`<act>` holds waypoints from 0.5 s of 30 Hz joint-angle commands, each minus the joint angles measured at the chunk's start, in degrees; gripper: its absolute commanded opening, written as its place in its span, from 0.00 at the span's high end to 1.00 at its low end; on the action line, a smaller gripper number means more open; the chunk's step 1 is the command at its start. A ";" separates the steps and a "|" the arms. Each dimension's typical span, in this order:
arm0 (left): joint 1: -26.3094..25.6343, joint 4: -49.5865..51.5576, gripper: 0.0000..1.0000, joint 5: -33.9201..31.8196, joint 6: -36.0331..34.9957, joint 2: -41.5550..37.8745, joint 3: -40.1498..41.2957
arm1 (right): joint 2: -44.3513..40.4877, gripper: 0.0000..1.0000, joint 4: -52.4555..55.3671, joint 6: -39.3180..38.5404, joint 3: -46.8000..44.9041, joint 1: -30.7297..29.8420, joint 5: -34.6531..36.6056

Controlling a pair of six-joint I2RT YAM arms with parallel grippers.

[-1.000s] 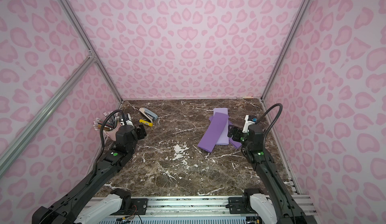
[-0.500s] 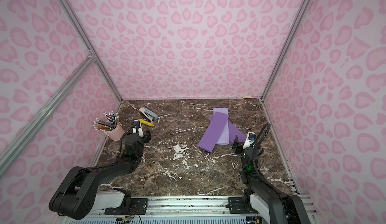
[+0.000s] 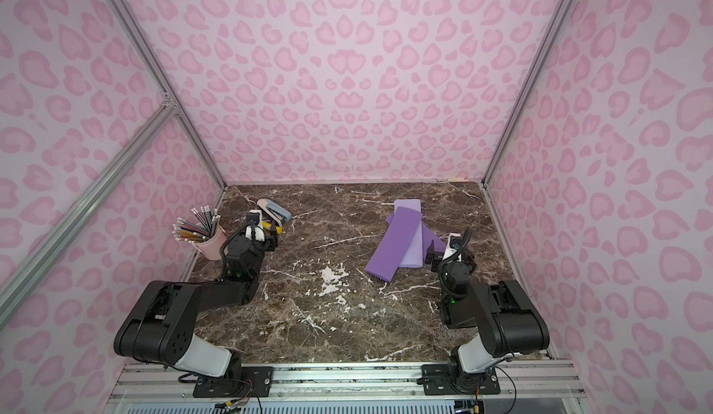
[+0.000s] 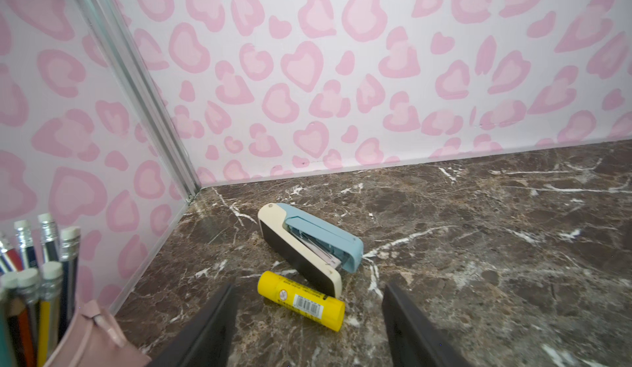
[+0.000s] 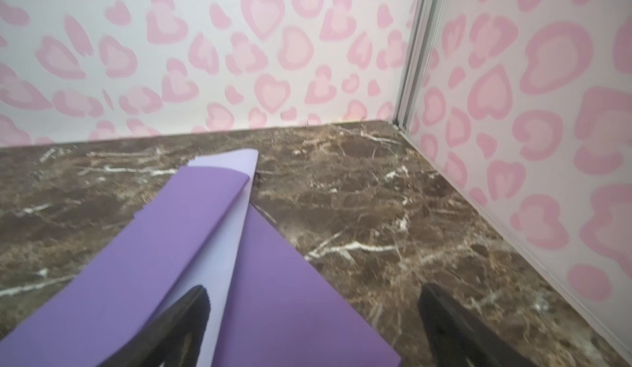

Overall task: Fold the rectangular paper in half along the long edge
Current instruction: Reset both arms

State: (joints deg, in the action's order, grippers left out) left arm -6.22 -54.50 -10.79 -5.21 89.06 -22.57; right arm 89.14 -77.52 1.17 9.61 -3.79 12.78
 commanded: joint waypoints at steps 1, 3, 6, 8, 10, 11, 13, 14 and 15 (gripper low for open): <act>2.77 -9.38 0.29 7.03 2.65 -1.28 3.80 | 0.29 0.00 -3.26 -1.17 0.31 -0.08 -1.32; 4.00 -17.92 0.28 9.27 3.50 -0.14 8.18 | -0.74 0.00 1.58 -0.44 1.84 -0.08 -0.40; 3.31 -18.29 0.04 8.85 2.53 0.15 8.44 | -0.69 0.00 2.36 0.41 2.45 0.71 -0.99; 3.15 -18.27 0.04 8.55 2.44 0.16 8.43 | -1.07 0.00 3.50 0.54 2.68 0.72 -1.13; 3.09 -18.37 0.04 8.39 2.39 0.22 8.56 | -0.93 0.00 3.17 0.50 2.67 0.86 -1.23; 3.05 -18.28 0.04 8.33 2.35 0.28 8.49 | -0.95 0.00 3.48 0.58 2.65 1.05 -1.62; 2.96 -18.25 0.04 8.19 2.38 0.21 8.49 | -1.08 0.00 3.87 0.68 2.88 1.24 -2.28; 2.97 -18.36 0.04 8.10 2.36 0.15 8.53 | -1.08 0.00 3.86 0.75 2.94 1.35 -2.62; 2.95 -18.36 0.03 8.01 2.39 0.20 8.57 | -1.09 0.00 4.03 0.76 2.98 1.44 -2.74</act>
State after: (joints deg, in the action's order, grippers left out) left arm -3.22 -70.15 -3.20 -2.98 89.25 -14.11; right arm 88.31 -72.84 0.67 12.01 -2.50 11.07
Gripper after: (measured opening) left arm 0.964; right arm 0.998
